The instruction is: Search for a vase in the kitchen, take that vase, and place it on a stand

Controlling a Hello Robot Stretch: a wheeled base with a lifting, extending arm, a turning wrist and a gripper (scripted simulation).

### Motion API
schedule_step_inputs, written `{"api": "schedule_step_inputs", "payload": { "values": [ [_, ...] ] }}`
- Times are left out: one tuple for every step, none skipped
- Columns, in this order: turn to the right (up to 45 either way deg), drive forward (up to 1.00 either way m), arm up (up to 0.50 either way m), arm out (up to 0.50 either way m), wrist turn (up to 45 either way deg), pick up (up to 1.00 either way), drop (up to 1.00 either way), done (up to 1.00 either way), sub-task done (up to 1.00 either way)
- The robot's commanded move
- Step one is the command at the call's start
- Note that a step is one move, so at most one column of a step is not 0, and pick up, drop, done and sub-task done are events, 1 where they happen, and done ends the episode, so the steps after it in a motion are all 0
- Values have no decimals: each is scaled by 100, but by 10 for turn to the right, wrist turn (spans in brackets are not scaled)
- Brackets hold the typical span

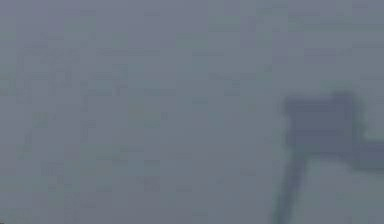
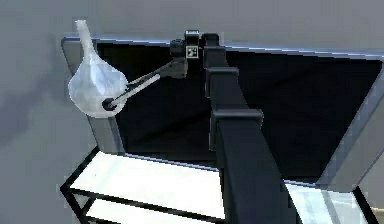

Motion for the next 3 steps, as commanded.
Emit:
{"api": "schedule_step_inputs", "payload": {
  "values": [
    [0,0,0,0,0,0,100,0,0],
    [0,0,0,-10,0,0,0,0,0],
    [0,0,0,0,0,0,0,100,0]
  ]
}}
